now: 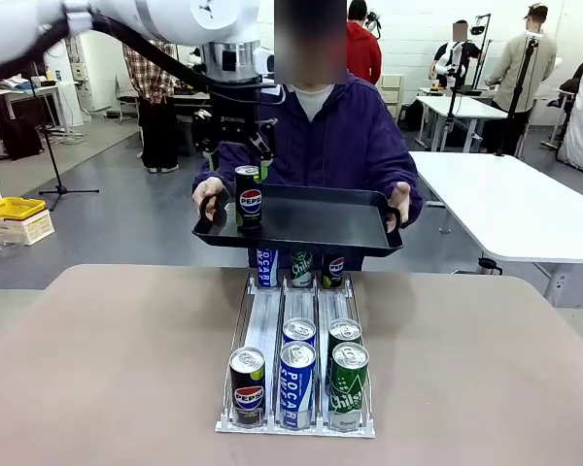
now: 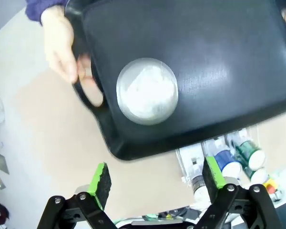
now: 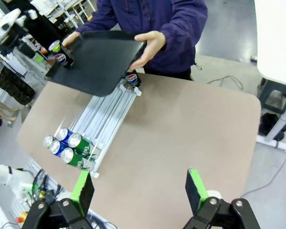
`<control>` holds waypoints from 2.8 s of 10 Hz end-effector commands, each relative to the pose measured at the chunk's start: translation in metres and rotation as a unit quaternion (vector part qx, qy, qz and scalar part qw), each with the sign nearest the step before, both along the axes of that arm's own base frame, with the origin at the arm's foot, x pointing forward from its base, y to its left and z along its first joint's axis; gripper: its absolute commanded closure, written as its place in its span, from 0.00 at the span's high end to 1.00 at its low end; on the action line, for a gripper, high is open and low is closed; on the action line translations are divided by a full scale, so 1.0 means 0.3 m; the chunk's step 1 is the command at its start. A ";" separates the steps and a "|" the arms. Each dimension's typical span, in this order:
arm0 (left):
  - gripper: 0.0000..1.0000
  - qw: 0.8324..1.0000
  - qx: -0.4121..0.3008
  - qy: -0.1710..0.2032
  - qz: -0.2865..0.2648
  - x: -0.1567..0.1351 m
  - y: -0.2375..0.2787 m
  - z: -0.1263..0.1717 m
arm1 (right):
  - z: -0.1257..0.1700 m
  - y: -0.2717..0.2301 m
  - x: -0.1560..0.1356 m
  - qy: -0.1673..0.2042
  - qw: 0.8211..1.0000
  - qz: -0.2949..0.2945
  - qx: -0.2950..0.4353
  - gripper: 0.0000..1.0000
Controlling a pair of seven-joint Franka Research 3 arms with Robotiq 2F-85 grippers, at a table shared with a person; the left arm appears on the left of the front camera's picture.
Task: Retrieve and hand over the desired beverage to the person.
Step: Place the picked can on the Handle tray extended by the person, then pick up another can of the same type that the person held from the Automatic Can Dispenser.
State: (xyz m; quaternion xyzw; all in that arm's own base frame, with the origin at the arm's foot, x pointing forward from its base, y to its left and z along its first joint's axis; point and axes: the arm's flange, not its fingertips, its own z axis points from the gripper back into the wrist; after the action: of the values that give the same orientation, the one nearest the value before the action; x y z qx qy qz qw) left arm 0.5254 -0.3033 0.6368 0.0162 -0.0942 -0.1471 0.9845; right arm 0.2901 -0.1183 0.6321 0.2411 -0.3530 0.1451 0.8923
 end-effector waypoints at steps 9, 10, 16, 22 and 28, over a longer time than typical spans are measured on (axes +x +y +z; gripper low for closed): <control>1.00 0.998 -0.033 -0.040 -0.045 -0.548 0.315 -0.172 | 0.000 -0.002 0.006 -0.006 1.000 0.011 0.010 1.00; 1.00 0.998 -0.033 -0.040 -0.045 -0.548 0.315 -0.172 | 0.000 -0.002 0.006 -0.006 1.000 0.011 0.010 1.00; 1.00 0.998 -0.033 -0.040 -0.045 -0.548 0.315 -0.172 | 0.000 -0.002 0.006 -0.006 1.000 0.011 0.010 1.00; 1.00 0.990 -0.066 -0.048 -0.118 -0.570 0.435 -0.142 | 0.000 -0.002 0.006 -0.006 1.000 0.011 0.010 1.00; 1.00 0.933 -0.260 -0.078 -0.234 -0.719 1.133 0.039 | 0.000 -0.002 0.006 -0.006 1.000 0.011 0.010 1.00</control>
State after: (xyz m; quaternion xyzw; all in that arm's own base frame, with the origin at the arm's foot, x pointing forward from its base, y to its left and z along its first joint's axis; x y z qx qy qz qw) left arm 0.3074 0.0374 0.6477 -0.2307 -0.2393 -0.3341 0.8820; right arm 0.2898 -0.1188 0.6322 0.2409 -0.3530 0.1446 0.8924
